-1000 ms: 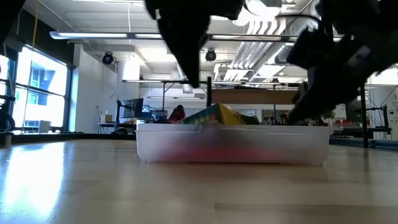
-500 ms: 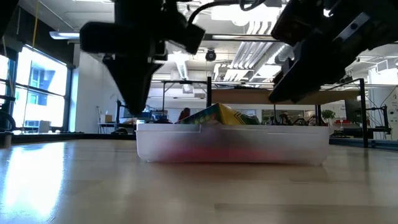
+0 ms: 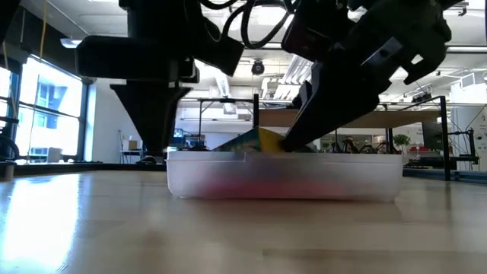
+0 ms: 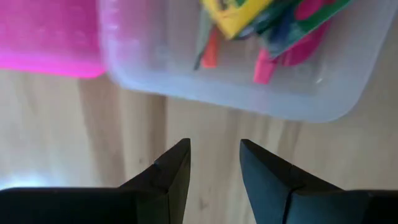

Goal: Pack school essentials
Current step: Put the box of crayons into the supply box

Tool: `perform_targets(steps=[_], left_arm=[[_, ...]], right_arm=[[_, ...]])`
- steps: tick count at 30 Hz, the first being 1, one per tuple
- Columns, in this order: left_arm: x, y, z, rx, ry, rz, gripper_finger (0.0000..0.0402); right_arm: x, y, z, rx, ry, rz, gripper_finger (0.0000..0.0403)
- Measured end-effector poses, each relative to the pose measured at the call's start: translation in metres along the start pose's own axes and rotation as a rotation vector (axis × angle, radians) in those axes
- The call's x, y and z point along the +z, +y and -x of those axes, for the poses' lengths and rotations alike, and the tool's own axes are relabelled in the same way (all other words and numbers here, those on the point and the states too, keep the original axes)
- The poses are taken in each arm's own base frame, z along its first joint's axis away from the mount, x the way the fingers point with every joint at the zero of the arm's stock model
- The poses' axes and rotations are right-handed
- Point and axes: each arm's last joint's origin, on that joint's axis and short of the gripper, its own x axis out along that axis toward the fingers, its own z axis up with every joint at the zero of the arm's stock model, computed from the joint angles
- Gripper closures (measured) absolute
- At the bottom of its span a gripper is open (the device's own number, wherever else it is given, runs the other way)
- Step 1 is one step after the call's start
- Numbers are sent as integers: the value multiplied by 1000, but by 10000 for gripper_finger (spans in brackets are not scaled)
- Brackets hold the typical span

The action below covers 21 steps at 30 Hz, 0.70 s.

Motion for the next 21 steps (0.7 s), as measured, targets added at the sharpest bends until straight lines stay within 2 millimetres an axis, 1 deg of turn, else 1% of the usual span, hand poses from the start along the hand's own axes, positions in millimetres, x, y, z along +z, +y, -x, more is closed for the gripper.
perform_targets(steps=[6,9,21], left_arm=[[-1,-6,-10,-45,-15,-18,275],[0,-6,-10,-41,-25,-19,275],[8,-9,-10,-74,-112,-78,275]], right_arm=[[6,-1,-4,-46,-50,-18,392],[7,-5,-4,-91,-66,-25,392],[12,-26,-5,-130,-73,-71,392]])
